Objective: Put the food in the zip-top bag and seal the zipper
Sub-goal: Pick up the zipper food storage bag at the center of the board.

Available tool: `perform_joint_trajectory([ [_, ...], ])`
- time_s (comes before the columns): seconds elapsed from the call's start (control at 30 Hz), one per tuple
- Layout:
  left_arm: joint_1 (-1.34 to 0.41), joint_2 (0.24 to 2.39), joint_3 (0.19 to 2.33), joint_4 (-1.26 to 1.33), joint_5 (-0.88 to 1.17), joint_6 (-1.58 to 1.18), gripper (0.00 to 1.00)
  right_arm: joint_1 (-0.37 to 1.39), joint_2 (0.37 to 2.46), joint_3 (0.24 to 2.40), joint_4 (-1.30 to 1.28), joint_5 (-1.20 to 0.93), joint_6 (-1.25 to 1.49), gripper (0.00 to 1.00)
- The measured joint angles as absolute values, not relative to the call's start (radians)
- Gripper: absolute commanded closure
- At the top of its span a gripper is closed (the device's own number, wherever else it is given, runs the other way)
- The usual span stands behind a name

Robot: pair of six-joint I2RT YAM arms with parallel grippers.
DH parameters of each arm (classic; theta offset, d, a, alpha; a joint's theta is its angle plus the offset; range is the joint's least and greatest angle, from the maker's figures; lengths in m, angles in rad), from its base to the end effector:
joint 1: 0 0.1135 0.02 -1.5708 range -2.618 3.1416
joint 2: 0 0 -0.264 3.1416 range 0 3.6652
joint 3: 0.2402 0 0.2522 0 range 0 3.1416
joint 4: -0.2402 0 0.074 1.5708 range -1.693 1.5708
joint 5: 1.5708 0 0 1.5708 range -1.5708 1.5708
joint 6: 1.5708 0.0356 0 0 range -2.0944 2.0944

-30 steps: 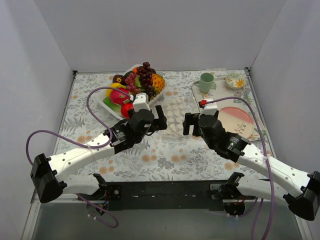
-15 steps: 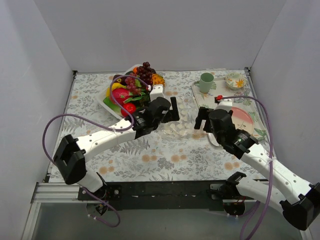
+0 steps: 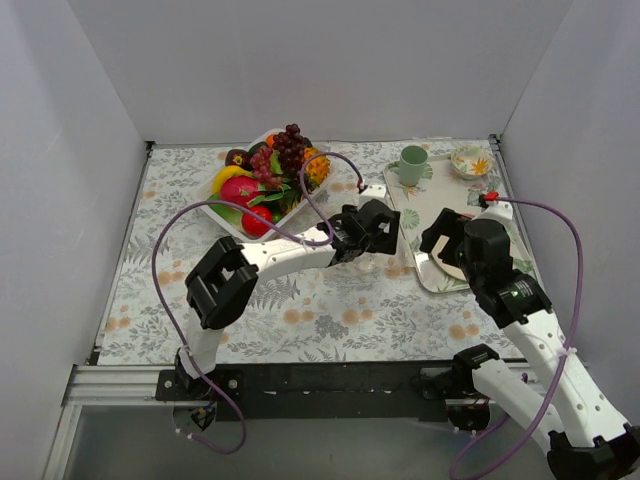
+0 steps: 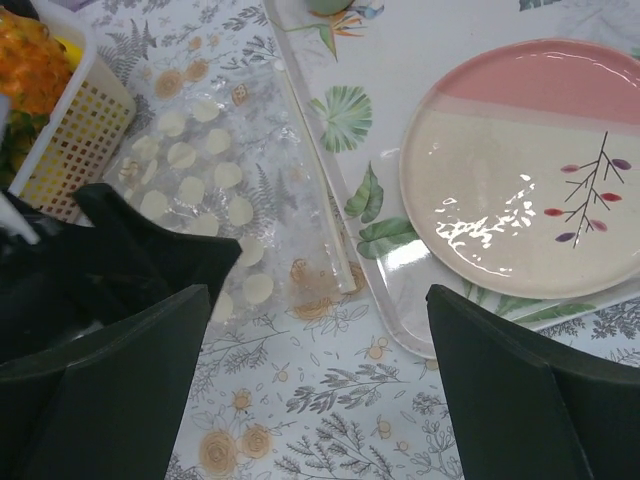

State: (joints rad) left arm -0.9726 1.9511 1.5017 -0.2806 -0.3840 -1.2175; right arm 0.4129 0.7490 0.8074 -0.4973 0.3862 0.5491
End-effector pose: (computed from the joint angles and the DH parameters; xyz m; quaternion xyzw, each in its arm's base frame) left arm 0.2613 -0.3598 0.2349 -0.1867 0.8799 -0.2764 0.3383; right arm 0.1561 0.0537 0.3220 0.1590 0.8195 0.0999 0.5415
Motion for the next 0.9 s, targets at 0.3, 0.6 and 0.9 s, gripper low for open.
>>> perform_joint_trajectory([
  [0.3,-1.031,2.154,1.664,-0.254,-0.339,-1.211,0.22,0.413,0.64,0.841,-0.578,0.398,0.558,0.04],
  [0.6,-1.05,2.283,1.769,-0.237,-0.453,-1.264,0.38,0.413,0.635,0.849,-0.614,0.385,0.562,0.05],
  [0.9,-1.05,2.298,1.744,-0.199,-0.493,-1.289,0.73,0.413,0.639,0.849,-0.627,0.357,0.568,0.06],
])
